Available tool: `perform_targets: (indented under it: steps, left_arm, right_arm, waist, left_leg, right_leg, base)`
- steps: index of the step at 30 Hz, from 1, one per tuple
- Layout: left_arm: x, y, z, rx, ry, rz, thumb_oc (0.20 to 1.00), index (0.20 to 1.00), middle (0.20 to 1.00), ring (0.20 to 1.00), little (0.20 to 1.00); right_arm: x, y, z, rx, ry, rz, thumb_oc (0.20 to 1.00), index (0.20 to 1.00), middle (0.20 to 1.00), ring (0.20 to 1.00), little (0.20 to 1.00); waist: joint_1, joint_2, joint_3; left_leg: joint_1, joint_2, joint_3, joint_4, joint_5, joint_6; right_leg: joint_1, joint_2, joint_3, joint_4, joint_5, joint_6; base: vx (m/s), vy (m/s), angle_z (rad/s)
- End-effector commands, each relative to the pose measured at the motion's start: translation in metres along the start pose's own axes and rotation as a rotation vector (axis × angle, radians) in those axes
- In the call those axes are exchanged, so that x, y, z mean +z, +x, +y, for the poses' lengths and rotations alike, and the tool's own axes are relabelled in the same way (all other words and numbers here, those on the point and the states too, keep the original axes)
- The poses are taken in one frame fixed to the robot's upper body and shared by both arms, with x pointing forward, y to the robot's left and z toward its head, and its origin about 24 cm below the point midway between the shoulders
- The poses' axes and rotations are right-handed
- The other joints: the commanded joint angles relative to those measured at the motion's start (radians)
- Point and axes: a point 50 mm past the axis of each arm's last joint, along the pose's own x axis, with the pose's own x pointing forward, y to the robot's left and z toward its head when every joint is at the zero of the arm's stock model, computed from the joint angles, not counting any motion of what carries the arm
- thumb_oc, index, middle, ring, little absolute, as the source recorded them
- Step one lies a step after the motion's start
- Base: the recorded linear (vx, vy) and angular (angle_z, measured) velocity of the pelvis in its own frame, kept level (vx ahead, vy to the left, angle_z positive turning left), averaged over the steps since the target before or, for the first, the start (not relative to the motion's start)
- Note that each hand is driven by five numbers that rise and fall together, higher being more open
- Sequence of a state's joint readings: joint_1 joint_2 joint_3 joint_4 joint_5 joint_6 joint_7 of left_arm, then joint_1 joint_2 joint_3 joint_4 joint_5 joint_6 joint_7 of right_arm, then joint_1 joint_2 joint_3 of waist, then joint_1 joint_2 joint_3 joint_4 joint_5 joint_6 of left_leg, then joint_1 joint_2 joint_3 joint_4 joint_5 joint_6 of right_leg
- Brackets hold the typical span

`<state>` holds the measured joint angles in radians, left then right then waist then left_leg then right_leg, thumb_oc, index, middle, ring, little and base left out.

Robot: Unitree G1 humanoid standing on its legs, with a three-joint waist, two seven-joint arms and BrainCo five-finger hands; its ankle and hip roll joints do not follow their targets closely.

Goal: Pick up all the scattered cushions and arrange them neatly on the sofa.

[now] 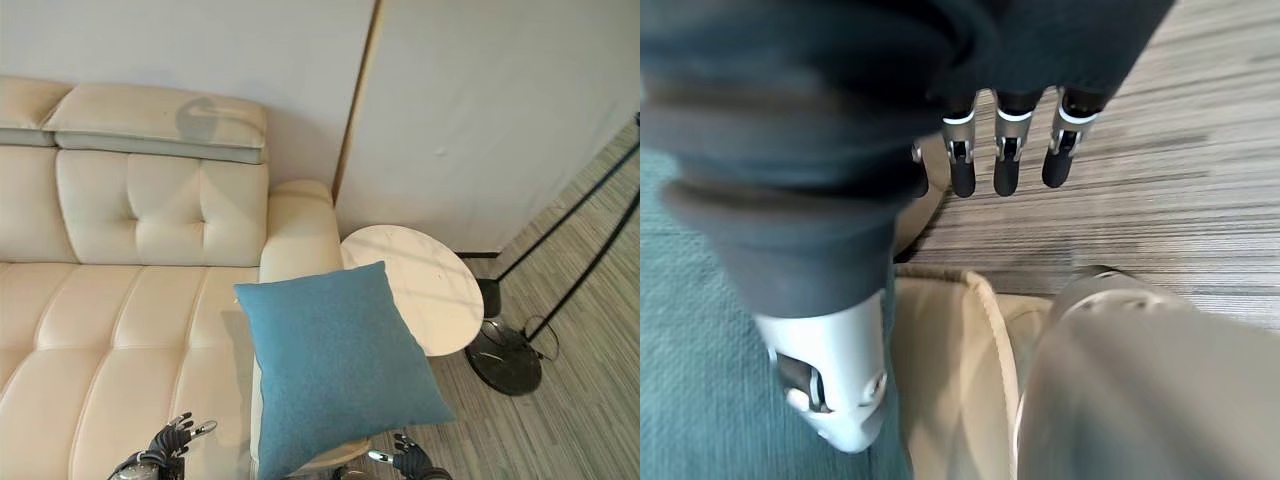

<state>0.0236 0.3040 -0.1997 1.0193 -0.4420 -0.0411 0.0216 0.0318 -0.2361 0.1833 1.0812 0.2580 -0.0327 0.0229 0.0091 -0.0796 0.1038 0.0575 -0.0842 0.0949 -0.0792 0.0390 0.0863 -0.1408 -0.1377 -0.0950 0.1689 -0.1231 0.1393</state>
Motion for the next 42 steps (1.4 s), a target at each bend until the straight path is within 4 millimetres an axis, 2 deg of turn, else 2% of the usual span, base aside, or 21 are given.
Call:
perform_targets:
  steps: [1, 5, 12, 14, 17, 18, 19, 22, 23, 24, 25, 26, 27, 28, 32, 35, 36, 38, 39, 40, 42]
  left_arm:
    - [0.023, 0.005, -0.004, -0.003, -0.082, -0.077, 1.000, 1.000, 1.000, 1.000, 1.000]
    - [0.013, 0.005, 0.001, 0.021, -0.115, -0.042, 1.000, 1.000, 1.000, 1.000, 1.000]
    - [-0.014, 0.002, -0.001, 0.040, -0.222, 0.064, 1.000, 1.000, 1.000, 1.000, 1.000]
    - [-0.022, 0.000, 0.011, 0.092, -0.324, 0.092, 1.000, 1.000, 1.000, 1.000, 1.000]
    - [-0.018, -0.002, 0.033, 0.158, -0.396, 0.065, 1.000, 1.000, 1.000, 1.000, 1.000]
    - [-0.007, -0.002, 0.049, 0.193, -0.404, 0.024, 1.000, 1.000, 1.000, 1.000, 1.000]
    - [0.015, -0.003, 0.071, 0.244, -0.407, -0.047, 1.000, 1.000, 1.000, 1.000, 1.000]
    - [0.040, -0.005, 0.087, 0.273, -0.402, -0.131, 1.000, 1.000, 1.000, 1.000, 1.000]
    - [0.040, -0.005, 0.087, 0.273, -0.402, -0.131, 1.000, 1.000, 1.000, 1.000, 1.000]
    - [0.050, -0.005, 0.088, 0.274, -0.397, -0.175, 1.000, 1.000, 1.000, 1.000, 1.000]
    - [0.050, -0.005, 0.088, 0.274, -0.398, -0.175, 1.000, 1.000, 1.000, 1.000, 1.000]
    - [0.066, -0.004, 0.084, 0.260, -0.404, -0.235, 1.000, 1.000, 1.000, 1.000, 1.000]
    - [0.066, -0.004, 0.084, 0.260, -0.404, -0.235, 1.000, 1.000, 1.000, 1.000, 1.000]
    - [0.074, -0.002, 0.074, 0.236, -0.396, -0.263, 1.000, 1.000, 1.000, 1.000, 1.000]
    - [0.085, 0.002, 0.042, 0.137, -0.369, -0.303, 1.000, 1.000, 1.000, 1.000, 1.000]
    - [0.085, 0.003, 0.028, 0.094, -0.344, -0.306, 1.000, 1.000, 1.000, 1.000, 1.000]
    - [0.085, 0.005, 0.017, 0.071, -0.328, -0.297, 1.000, 1.000, 1.000, 1.000, 1.000]
    - [0.083, 0.007, 0.007, 0.050, -0.311, -0.272, 1.000, 1.000, 1.000, 1.000, 1.000]
    - [0.079, 0.010, -0.004, 0.028, -0.300, -0.242, 1.000, 1.000, 1.000, 1.000, 1.000]
    - [0.079, 0.010, -0.004, 0.028, -0.300, -0.242, 1.000, 1.000, 1.000, 1.000, 1.000]
    - [0.077, 0.011, -0.015, 0.002, -0.294, -0.226, 1.000, 1.000, 1.000, 1.000, 1.000]
  right_arm:
    - [0.001, 0.000, -0.018, -0.059, 0.050, 0.007, 1.000, 1.000, 1.000, 1.000, 1.000]
    - [-0.004, 0.000, -0.017, -0.054, 0.035, 0.034, 1.000, 1.000, 1.000, 1.000, 1.000]
    - [-0.039, -0.007, -0.022, -0.074, 0.081, 0.188, 1.000, 1.000, 1.000, 1.000, 1.000]
    - [-0.061, -0.017, -0.042, -0.149, 0.145, 0.279, 1.000, 1.000, 1.000, 1.000, 1.000]
    - [-0.064, -0.028, -0.079, -0.260, 0.166, 0.308, 1.000, 1.000, 1.000, 1.000, 1.000]
    - [-0.055, -0.034, -0.108, -0.333, 0.158, 0.288, 1.000, 1.000, 1.000, 1.000, 1.000]
    - [-0.026, -0.041, -0.147, -0.422, 0.122, 0.201, 1.000, 1.000, 1.000, 1.000, 1.000]
    - [0.023, -0.045, -0.176, -0.484, 0.043, 0.061, 1.000, 1.000, 1.000, 1.000, 1.000]
    - [0.023, -0.045, -0.176, -0.484, 0.043, 0.061, 1.000, 1.000, 1.000, 1.000, 1.000]
    - [0.060, -0.046, -0.182, -0.500, 0.001, -0.060, 1.000, 1.000, 1.000, 1.000, 1.000]
    - [0.060, -0.046, -0.182, -0.500, 0.000, -0.060, 1.000, 1.000, 1.000, 1.000, 1.000]
    - [0.096, -0.043, -0.177, -0.485, -0.022, -0.184, 1.000, 1.000, 1.000, 1.000, 1.000]
    - [0.096, -0.043, -0.177, -0.485, -0.022, -0.184, 1.000, 1.000, 1.000, 1.000, 1.000]
    - [0.117, -0.037, -0.163, -0.442, -0.042, -0.236, 1.000, 1.000, 1.000, 1.000, 1.000]
    - [0.144, -0.025, -0.131, -0.359, -0.129, -0.290, 1.000, 1.000, 1.000, 1.000, 1.000]
    - [0.153, -0.020, -0.113, -0.307, -0.165, -0.323, 1.000, 1.000, 1.000, 1.000, 1.000]
    - [0.161, -0.015, -0.093, -0.260, -0.186, -0.347, 1.000, 1.000, 1.000, 1.000, 1.000]
    - [0.163, -0.010, -0.078, -0.224, -0.193, -0.354, 1.000, 1.000, 1.000, 1.000, 1.000]
    - [0.163, -0.005, -0.057, -0.172, -0.188, -0.360, 1.000, 1.000, 1.000, 1.000, 1.000]
    - [0.163, -0.005, -0.057, -0.172, -0.188, -0.360, 1.000, 1.000, 1.000, 1.000, 1.000]
    - [0.161, 0.000, -0.037, -0.125, -0.168, -0.366, 1.000, 1.000, 1.000, 1.000, 1.000]
  waist:
    - [-0.006, -0.003, 0.022]
    - [0.000, -0.016, -0.002]
    - [-0.007, 0.001, -0.033]
    - [-0.017, 0.012, -0.037]
    - [-0.024, 0.019, -0.040]
    - [-0.028, 0.022, -0.041]
    - [-0.031, 0.021, -0.043]
    - [-0.032, 0.021, -0.046]
    - [-0.032, 0.021, -0.046]
    - [-0.032, 0.023, -0.048]
    - [-0.032, 0.023, -0.048]
    - [-0.029, 0.024, -0.050]
    - [-0.029, 0.024, -0.049]
    - [-0.025, 0.024, -0.051]
    - [-0.014, 0.021, -0.057]
    - [-0.010, 0.018, -0.058]
    - [-0.005, 0.013, -0.060]
    - [-0.002, 0.010, -0.061]
    - [0.001, 0.006, -0.062]
    - [0.001, 0.006, -0.062]
    - [0.005, 0.003, -0.061]
  left_leg:
    - [-0.025, 0.071, -0.056, -0.008, -0.037, -0.059]
    - [-0.018, 0.075, -0.044, -0.008, -0.044, -0.066]
    - [-0.002, 0.099, -0.040, -0.008, -0.046, -0.089]
    - [0.007, 0.107, -0.042, -0.008, -0.049, -0.097]
    - [0.011, 0.114, -0.044, -0.008, -0.051, -0.105]
    - [0.011, 0.118, -0.044, -0.008, -0.049, -0.111]
    - [0.011, 0.123, -0.042, -0.008, -0.047, -0.118]
    - [0.009, 0.128, -0.036, -0.008, -0.044, -0.124]
    - [0.010, 0.128, -0.036, -0.008, -0.044, -0.124]
    - [0.010, 0.129, -0.033, -0.008, -0.043, -0.124]
    - [0.010, 0.129, -0.033, -0.008, -0.043, -0.124]
    - [0.011, 0.130, -0.031, -0.008, -0.043, -0.124]
    - [0.012, 0.130, -0.031, -0.008, -0.043, -0.124]
    - [0.013, 0.130, -0.031, -0.008, -0.043, -0.125]
    - [0.014, 0.130, -0.038, -0.008, -0.043, -0.124]
    - [0.014, 0.129, -0.044, -0.008, -0.043, -0.123]
    - [0.013, 0.129, -0.049, -0.008, -0.042, -0.123]
    - [0.013, 0.129, -0.052, -0.008, -0.043, -0.124]
    - [0.013, 0.130, -0.055, -0.008, -0.044, -0.124]
    - [0.013, 0.130, -0.055, -0.008, -0.044, -0.124]
    - [0.012, 0.129, -0.057, -0.008, -0.046, -0.124]
  right_leg:
    - [0.116, 0.033, 0.022, -0.197, 0.135, -0.018]
    - [0.150, 0.037, 0.003, -0.256, 0.152, -0.019]
    - [0.180, 0.056, -0.019, -0.256, 0.117, -0.038]
    - [0.192, 0.062, -0.024, -0.256, 0.104, -0.046]
    - [0.197, 0.066, -0.031, -0.256, 0.096, -0.051]
    - [0.199, 0.070, -0.034, -0.256, 0.094, -0.055]
    - [0.199, 0.074, -0.036, -0.256, 0.092, -0.056]
    - [0.198, 0.076, -0.037, -0.256, 0.093, -0.055]
    - [0.199, 0.077, -0.037, -0.256, 0.093, -0.055]
    - [0.199, 0.078, -0.036, -0.256, 0.093, -0.056]
    - [0.200, 0.078, -0.036, -0.256, 0.093, -0.056]
    - [0.202, 0.079, -0.034, -0.256, 0.092, -0.058]
    - [0.202, 0.079, -0.034, -0.256, 0.092, -0.058]
    - [0.204, 0.079, -0.034, -0.256, 0.092, -0.059]
    - [0.211, 0.079, -0.042, -0.256, 0.090, -0.064]
    - [0.214, 0.079, -0.048, -0.256, 0.090, -0.066]
    - [0.216, 0.080, -0.052, -0.256, 0.089, -0.067]
    - [0.218, 0.081, -0.056, -0.256, 0.088, -0.068]
    - [0.218, 0.081, -0.059, -0.256, 0.087, -0.069]
    - [0.218, 0.081, -0.059, -0.256, 0.087, -0.069]
    - [0.221, 0.080, -0.060, -0.256, 0.085, -0.069]
  base:
    - [0.11, -0.150, 0.18]
    - [0.11, -0.149, 0.14]
    - [0.08, -0.120, -0.10]
    - [0.08, -0.118, -0.01]
    - [0.05, -0.095, 0.06]
    - [0.04, -0.141, 0.05]
    - [0.03, -0.125, 0.02]
    - [0.00, -0.046, -0.03]
    - [-0.01, -0.013, -0.06]
    - [0.00, 0.000, 0.00]
    - [-0.01, -0.006, -0.05]
    - [-0.01, 0.000, -0.03]
    - [-0.01, 0.005, -0.03]
    - [0.00, 0.000, 0.00]
    - [0.00, 0.003, 0.01]
    - [0.01, 0.005, 0.05]
    - [0.02, 0.006, 0.07]
    - [0.02, 0.006, 0.08]
    - [0.02, 0.006, 0.10]
    - [0.01, 0.006, 0.12]
    - [0.02, 0.010, 0.10]
